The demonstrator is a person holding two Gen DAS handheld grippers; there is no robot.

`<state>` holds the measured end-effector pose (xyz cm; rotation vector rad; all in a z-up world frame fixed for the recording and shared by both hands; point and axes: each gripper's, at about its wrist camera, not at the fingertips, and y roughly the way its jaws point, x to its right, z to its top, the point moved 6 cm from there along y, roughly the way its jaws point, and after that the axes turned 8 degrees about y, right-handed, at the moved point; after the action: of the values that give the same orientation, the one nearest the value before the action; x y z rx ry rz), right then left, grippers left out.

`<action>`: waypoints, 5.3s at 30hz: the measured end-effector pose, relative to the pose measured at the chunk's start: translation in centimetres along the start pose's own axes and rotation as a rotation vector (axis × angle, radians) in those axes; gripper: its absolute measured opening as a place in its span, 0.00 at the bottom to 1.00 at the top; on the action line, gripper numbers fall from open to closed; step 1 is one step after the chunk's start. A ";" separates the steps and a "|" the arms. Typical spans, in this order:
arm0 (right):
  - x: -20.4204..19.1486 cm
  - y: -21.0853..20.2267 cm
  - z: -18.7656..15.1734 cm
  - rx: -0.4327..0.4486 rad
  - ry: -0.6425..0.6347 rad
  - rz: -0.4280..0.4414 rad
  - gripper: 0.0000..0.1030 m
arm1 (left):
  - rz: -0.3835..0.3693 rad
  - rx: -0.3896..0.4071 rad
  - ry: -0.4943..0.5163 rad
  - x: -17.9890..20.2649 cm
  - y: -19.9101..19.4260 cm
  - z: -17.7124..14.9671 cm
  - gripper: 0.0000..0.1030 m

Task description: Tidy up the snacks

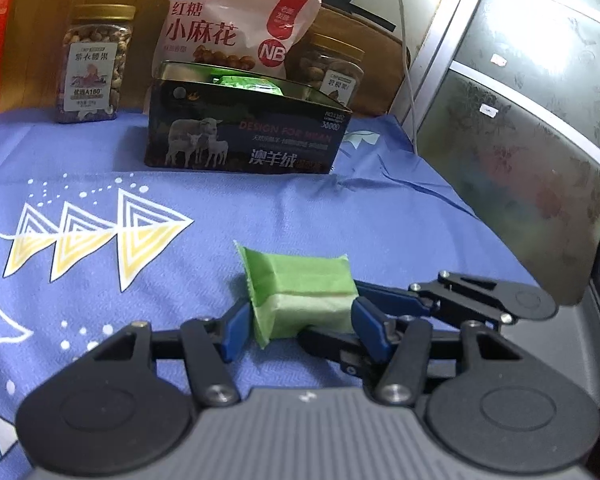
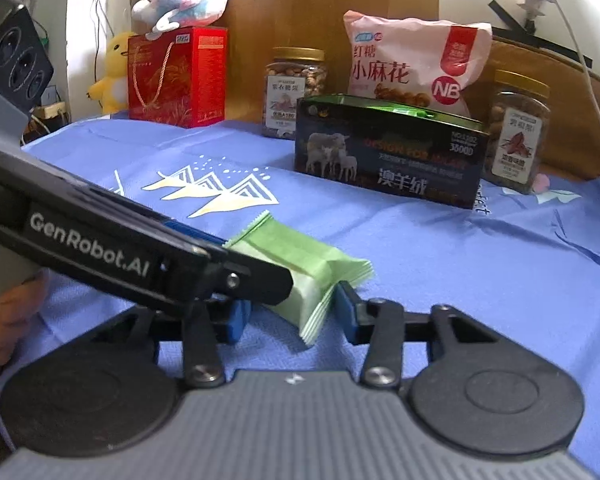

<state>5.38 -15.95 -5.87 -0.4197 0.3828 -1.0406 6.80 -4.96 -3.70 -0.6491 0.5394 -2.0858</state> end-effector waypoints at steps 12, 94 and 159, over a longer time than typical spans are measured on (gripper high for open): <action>1.5 0.6 9.2 0.180 0.010 0.033 0.41 | 0.043 0.220 0.093 -0.9 -3.3 11.1 0.53; 3.2 -4.9 2.8 0.247 0.540 -0.029 0.59 | 0.499 -0.061 0.120 -1.1 -2.3 1.2 1.00; 2.5 -5.6 2.5 0.281 0.560 -0.040 0.68 | 0.613 -0.033 0.215 -0.3 -4.1 0.0 1.00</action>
<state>3.60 -20.27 -1.17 0.1265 0.7160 -1.2253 4.43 -2.56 -1.36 -0.2293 0.7834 -1.5700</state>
